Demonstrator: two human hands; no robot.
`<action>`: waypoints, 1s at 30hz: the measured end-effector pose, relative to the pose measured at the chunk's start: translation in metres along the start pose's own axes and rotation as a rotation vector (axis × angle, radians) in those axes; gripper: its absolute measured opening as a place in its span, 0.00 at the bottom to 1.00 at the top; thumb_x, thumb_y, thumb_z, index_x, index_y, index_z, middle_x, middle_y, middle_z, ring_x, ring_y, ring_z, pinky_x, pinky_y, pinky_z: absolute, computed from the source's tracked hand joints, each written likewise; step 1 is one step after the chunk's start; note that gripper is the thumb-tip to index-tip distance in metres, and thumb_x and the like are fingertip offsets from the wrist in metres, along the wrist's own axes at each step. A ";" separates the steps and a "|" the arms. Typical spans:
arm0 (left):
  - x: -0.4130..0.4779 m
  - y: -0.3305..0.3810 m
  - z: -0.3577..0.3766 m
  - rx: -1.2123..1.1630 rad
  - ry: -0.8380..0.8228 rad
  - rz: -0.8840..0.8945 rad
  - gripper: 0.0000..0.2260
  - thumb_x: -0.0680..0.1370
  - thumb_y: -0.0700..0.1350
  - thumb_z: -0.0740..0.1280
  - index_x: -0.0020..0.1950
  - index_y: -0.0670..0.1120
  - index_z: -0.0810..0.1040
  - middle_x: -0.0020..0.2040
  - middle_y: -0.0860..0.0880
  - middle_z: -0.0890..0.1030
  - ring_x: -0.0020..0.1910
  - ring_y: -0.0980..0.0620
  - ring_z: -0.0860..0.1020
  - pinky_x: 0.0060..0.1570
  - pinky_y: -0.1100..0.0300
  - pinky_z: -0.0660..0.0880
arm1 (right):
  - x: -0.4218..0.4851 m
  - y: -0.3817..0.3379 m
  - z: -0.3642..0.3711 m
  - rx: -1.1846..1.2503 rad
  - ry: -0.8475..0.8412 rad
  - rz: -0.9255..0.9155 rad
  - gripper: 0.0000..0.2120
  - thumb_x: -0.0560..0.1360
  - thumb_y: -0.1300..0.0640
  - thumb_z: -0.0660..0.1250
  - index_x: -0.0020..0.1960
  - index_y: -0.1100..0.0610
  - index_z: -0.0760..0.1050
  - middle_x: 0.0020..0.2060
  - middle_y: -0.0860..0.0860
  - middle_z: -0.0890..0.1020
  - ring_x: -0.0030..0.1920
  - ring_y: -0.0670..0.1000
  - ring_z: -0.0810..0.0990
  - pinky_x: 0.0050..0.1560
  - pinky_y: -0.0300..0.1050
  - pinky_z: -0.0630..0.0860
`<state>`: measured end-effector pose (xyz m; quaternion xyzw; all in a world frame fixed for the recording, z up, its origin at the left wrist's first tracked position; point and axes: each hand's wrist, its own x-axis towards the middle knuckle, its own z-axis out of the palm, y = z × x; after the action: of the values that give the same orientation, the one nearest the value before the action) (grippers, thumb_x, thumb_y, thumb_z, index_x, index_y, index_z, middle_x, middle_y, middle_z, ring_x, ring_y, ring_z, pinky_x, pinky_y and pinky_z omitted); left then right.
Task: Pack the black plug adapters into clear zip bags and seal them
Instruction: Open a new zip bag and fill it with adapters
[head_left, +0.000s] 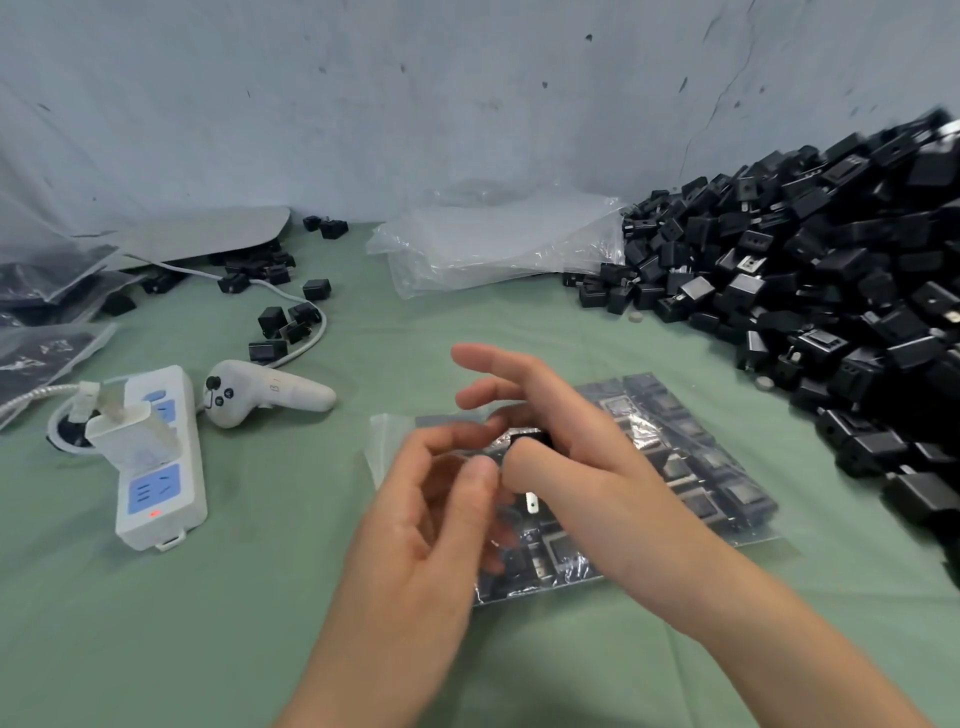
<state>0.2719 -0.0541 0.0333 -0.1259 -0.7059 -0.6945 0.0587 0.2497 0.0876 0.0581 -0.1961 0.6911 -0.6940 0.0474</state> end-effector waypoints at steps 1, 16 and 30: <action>-0.001 0.001 0.001 -0.014 -0.029 -0.003 0.10 0.78 0.50 0.61 0.55 0.57 0.79 0.41 0.46 0.82 0.36 0.51 0.80 0.36 0.60 0.78 | 0.000 0.000 0.001 0.045 -0.001 0.005 0.29 0.70 0.63 0.58 0.63 0.37 0.77 0.56 0.44 0.77 0.41 0.49 0.77 0.36 0.43 0.78; 0.002 -0.006 -0.005 0.226 0.032 0.124 0.18 0.69 0.60 0.70 0.58 0.64 0.77 0.49 0.56 0.83 0.44 0.52 0.82 0.42 0.68 0.77 | -0.004 -0.006 0.005 0.101 -0.045 0.037 0.26 0.77 0.71 0.62 0.63 0.43 0.79 0.60 0.45 0.80 0.48 0.40 0.81 0.50 0.32 0.75; 0.004 -0.013 -0.010 0.267 0.158 0.158 0.16 0.71 0.55 0.71 0.57 0.69 0.77 0.49 0.56 0.82 0.46 0.52 0.84 0.44 0.50 0.82 | 0.005 0.012 0.001 0.120 0.004 0.111 0.16 0.76 0.55 0.67 0.62 0.41 0.80 0.52 0.51 0.86 0.58 0.47 0.83 0.61 0.41 0.78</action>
<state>0.2643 -0.0638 0.0224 -0.1172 -0.7729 -0.5957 0.1844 0.2434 0.0844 0.0471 -0.1529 0.6582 -0.7308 0.0963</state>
